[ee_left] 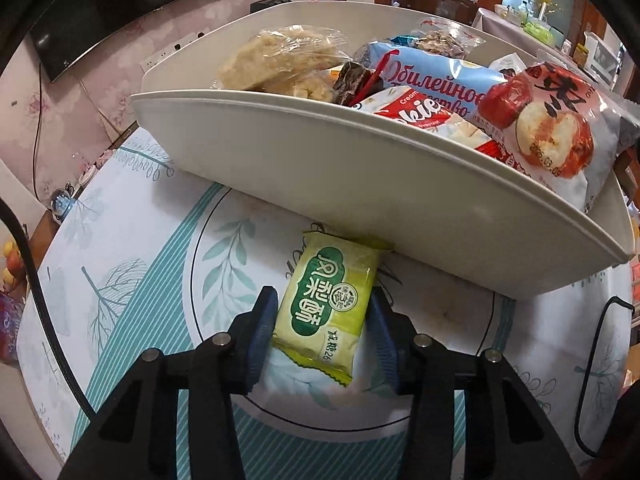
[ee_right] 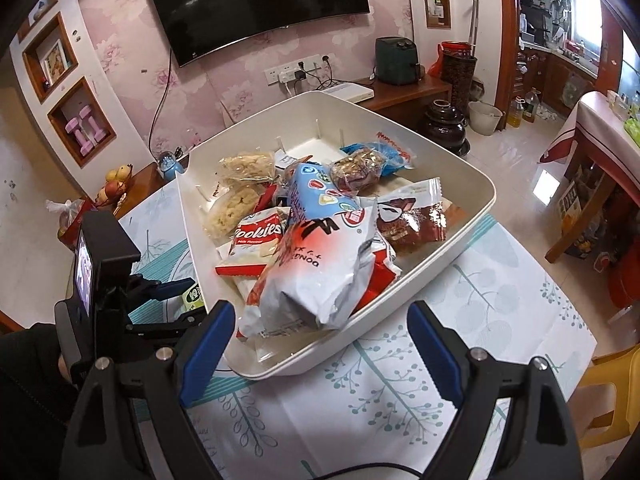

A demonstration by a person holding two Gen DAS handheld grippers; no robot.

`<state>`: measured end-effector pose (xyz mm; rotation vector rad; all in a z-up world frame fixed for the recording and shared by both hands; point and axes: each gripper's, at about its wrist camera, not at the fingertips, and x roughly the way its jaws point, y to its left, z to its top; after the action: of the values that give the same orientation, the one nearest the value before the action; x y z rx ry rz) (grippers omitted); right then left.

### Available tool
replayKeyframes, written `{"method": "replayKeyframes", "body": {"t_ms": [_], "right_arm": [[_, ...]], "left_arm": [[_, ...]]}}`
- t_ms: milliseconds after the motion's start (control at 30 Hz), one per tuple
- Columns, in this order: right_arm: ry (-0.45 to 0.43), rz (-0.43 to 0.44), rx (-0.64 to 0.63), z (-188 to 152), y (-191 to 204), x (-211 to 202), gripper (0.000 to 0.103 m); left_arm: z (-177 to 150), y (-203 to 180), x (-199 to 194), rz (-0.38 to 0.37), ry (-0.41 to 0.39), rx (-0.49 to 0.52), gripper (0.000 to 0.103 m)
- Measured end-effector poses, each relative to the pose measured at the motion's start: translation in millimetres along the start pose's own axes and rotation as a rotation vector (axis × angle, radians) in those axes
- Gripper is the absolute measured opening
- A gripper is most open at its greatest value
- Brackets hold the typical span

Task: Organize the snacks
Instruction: 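Move the left gripper to the green snack packet and close on it, then carry the green packet into the bin and open the left gripper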

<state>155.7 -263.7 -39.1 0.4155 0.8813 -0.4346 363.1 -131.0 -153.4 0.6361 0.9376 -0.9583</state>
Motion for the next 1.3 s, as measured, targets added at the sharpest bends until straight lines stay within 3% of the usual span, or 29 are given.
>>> {"method": "replayKeyframes", "body": {"t_ms": [200,533,800,1133,1300], "right_arm": [[0.006,0.012,-0.011,1.8,1.0,0.7,0.089],[0.008,0.052,-0.023,8.0,-6.5,1.5,0.089],[0.095,0.082,-0.027,15.0,-28.0,5.6,0.089],[0.118,0.115,-0.055,39.2,-69.6,1.6,0.089],[0.112,0.155,-0.074,50.5,-83.5,4.1,0.089]], "left_arm": [[-5.9,-1.2,-5.4,-0.013,0.013,-0.062,0.043],[-7.5,7.8,-20.2,-0.031,0.024,-0.342,0.043],[-3.3,3.5,-48.4,-0.015,-0.01,-0.557,0.043],[15.8,-8.1,-89.4,-0.014,-0.145,-0.764,0.043],[38.5,-14.4,-99.6,-0.026,-0.195,-0.777,0.043]]}}
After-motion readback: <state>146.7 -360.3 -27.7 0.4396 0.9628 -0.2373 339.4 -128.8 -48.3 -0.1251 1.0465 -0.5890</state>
